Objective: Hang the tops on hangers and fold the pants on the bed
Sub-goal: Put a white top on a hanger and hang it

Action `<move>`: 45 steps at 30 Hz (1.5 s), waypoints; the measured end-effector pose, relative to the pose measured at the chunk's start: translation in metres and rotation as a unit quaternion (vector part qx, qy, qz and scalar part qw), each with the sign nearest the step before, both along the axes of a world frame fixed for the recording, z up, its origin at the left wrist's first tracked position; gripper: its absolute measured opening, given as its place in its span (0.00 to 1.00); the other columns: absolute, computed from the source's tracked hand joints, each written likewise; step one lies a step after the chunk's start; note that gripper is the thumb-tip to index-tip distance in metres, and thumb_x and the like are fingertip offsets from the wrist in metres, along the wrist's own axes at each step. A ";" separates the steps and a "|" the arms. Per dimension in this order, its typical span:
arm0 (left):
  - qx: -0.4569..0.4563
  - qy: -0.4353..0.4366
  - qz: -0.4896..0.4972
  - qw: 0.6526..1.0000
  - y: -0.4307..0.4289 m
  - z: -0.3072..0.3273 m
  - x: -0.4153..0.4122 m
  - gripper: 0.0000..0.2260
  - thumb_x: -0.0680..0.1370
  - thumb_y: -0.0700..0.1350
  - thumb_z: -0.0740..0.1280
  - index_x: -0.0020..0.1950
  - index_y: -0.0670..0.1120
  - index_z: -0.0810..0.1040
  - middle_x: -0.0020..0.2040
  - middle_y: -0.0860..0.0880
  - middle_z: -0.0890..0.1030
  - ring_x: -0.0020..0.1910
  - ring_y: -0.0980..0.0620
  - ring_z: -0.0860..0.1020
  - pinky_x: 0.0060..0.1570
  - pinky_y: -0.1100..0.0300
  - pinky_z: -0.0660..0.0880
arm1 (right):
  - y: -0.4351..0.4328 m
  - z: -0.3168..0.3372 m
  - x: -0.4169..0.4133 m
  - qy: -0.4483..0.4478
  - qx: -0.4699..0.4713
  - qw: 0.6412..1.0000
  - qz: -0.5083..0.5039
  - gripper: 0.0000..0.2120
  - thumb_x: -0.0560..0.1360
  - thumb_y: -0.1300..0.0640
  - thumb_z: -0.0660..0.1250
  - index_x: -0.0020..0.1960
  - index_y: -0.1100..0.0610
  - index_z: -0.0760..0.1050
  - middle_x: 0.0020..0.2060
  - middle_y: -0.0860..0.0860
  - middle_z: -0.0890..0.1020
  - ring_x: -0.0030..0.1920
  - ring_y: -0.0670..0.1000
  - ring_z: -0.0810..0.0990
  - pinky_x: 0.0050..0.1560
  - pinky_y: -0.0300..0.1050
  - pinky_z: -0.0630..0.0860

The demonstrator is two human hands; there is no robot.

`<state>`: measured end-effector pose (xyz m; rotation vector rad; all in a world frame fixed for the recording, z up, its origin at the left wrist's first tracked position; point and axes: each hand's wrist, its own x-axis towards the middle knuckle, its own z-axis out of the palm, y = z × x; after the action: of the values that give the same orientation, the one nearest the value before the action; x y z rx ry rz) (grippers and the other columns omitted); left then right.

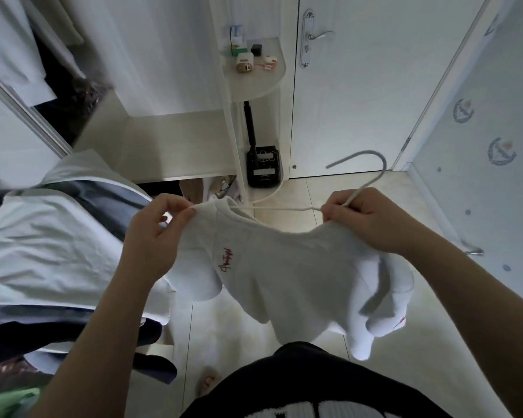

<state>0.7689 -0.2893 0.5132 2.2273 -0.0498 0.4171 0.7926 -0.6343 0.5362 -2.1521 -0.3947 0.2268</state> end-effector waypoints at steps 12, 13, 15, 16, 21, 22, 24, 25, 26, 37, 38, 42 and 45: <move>0.100 0.050 -0.162 0.980 -0.027 0.001 0.004 0.06 0.82 0.51 0.64 0.54 0.58 0.81 0.47 0.64 0.81 0.50 0.64 0.78 0.48 0.68 0.71 | 0.035 0.005 -0.002 -0.023 -0.011 1.000 -0.010 0.13 0.81 0.51 0.65 0.38 0.50 0.78 0.25 0.45 0.71 0.28 0.52 0.72 0.31 0.42 0.68; 0.096 0.069 -0.159 0.980 -0.030 0.000 0.004 0.05 0.82 0.51 0.65 0.53 0.58 0.81 0.47 0.63 0.81 0.50 0.65 0.78 0.49 0.66 0.72 | 0.037 0.004 -0.003 -0.020 -0.008 1.000 -0.009 0.12 0.81 0.51 0.65 0.39 0.51 0.78 0.23 0.44 0.69 0.26 0.49 0.69 0.30 0.40 0.67; 0.092 0.131 -0.148 0.976 -0.032 -0.003 0.005 0.08 0.83 0.54 0.63 0.54 0.56 0.81 0.49 0.60 0.82 0.51 0.63 0.78 0.52 0.61 0.73 | 0.040 0.002 -0.005 -0.013 -0.006 1.000 -0.004 0.12 0.81 0.52 0.65 0.39 0.52 0.78 0.22 0.43 0.68 0.24 0.45 0.65 0.27 0.35 0.63; 0.093 0.166 -0.148 0.971 -0.032 -0.004 0.005 0.12 0.82 0.58 0.61 0.55 0.55 0.81 0.50 0.58 0.82 0.51 0.62 0.78 0.54 0.58 0.74 | 0.040 0.001 -0.005 -0.014 -0.009 1.000 0.001 0.12 0.81 0.52 0.65 0.40 0.52 0.78 0.22 0.43 0.67 0.24 0.45 0.64 0.27 0.35 0.63; 0.134 0.342 -0.140 0.920 -0.036 -0.003 0.018 0.40 0.76 0.74 0.47 0.60 0.44 0.80 0.57 0.42 0.82 0.57 0.44 0.78 0.52 0.58 0.72 | 0.044 -0.004 -0.010 -0.039 -0.028 0.998 0.037 0.10 0.80 0.55 0.66 0.41 0.55 0.79 0.24 0.41 0.72 0.26 0.45 0.68 0.30 0.33 0.64; 0.210 0.377 -0.157 0.888 -0.038 -0.003 0.025 0.37 0.77 0.72 0.49 0.65 0.46 0.79 0.60 0.43 0.80 0.59 0.44 0.78 0.56 0.55 0.73 | 0.047 -0.004 -0.011 -0.049 -0.046 0.996 0.055 0.10 0.81 0.55 0.66 0.42 0.54 0.80 0.26 0.39 0.74 0.28 0.43 0.70 0.32 0.32 0.65; 0.298 0.447 -0.217 0.815 -0.041 0.001 0.039 0.26 0.80 0.65 0.61 0.68 0.48 0.78 0.57 0.45 0.83 0.55 0.46 0.80 0.56 0.53 0.77 | 0.052 -0.002 -0.012 -0.071 -0.079 0.989 0.099 0.09 0.81 0.55 0.66 0.45 0.54 0.82 0.31 0.39 0.78 0.35 0.40 0.75 0.37 0.32 0.66; 0.264 0.500 -0.233 0.791 -0.042 0.001 0.046 0.22 0.78 0.62 0.68 0.63 0.47 0.83 0.51 0.47 0.85 0.50 0.49 0.83 0.49 0.55 0.80 | 0.055 -0.002 -0.013 -0.081 -0.087 0.986 0.115 0.08 0.81 0.55 0.66 0.46 0.54 0.83 0.33 0.41 0.79 0.36 0.40 0.75 0.38 0.33 0.67; 0.199 0.549 -0.231 0.778 -0.044 0.000 0.050 0.19 0.75 0.59 0.73 0.56 0.46 0.85 0.45 0.49 0.86 0.44 0.51 0.84 0.43 0.57 0.81 | 0.057 -0.002 -0.012 -0.090 -0.090 0.984 0.127 0.08 0.81 0.56 0.66 0.47 0.55 0.83 0.35 0.43 0.80 0.37 0.42 0.75 0.40 0.35 0.68; 0.049 0.166 -0.254 0.951 -0.047 0.010 0.038 0.06 0.79 0.47 0.70 0.42 0.52 0.80 0.36 0.52 0.81 0.35 0.56 0.78 0.41 0.60 0.75 | 0.037 -0.032 -0.007 -0.038 -0.107 0.992 0.059 0.08 0.81 0.53 0.66 0.46 0.53 0.82 0.30 0.44 0.77 0.30 0.42 0.72 0.34 0.35 0.67; 0.038 0.152 -0.270 0.950 -0.049 0.015 0.033 0.05 0.78 0.50 0.70 0.43 0.53 0.80 0.38 0.53 0.82 0.37 0.56 0.79 0.41 0.63 0.76 | 0.037 -0.036 -0.007 -0.024 -0.093 0.995 0.034 0.08 0.81 0.53 0.66 0.46 0.53 0.83 0.30 0.46 0.78 0.29 0.43 0.72 0.33 0.37 0.66; 0.069 0.152 -0.294 0.941 -0.054 0.014 0.022 0.07 0.78 0.54 0.67 0.48 0.54 0.83 0.49 0.55 0.80 0.52 0.55 0.79 0.54 0.57 0.75 | 0.047 -0.039 -0.009 -0.052 0.009 0.998 -0.032 0.08 0.80 0.56 0.67 0.46 0.56 0.84 0.39 0.42 0.84 0.40 0.48 0.81 0.45 0.42 0.75; 0.115 0.128 -0.235 0.957 -0.042 0.008 0.027 0.09 0.81 0.53 0.67 0.60 0.54 0.76 0.53 0.56 0.80 0.54 0.57 0.78 0.55 0.55 0.75 | 0.051 -0.034 -0.008 -0.085 0.023 0.996 -0.027 0.09 0.81 0.58 0.66 0.43 0.52 0.81 0.39 0.45 0.84 0.41 0.45 0.81 0.44 0.35 0.73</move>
<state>0.7962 -0.3317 0.5215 2.3805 -0.5020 -0.1459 0.7844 -0.5835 0.5024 -2.1401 -0.4329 0.0031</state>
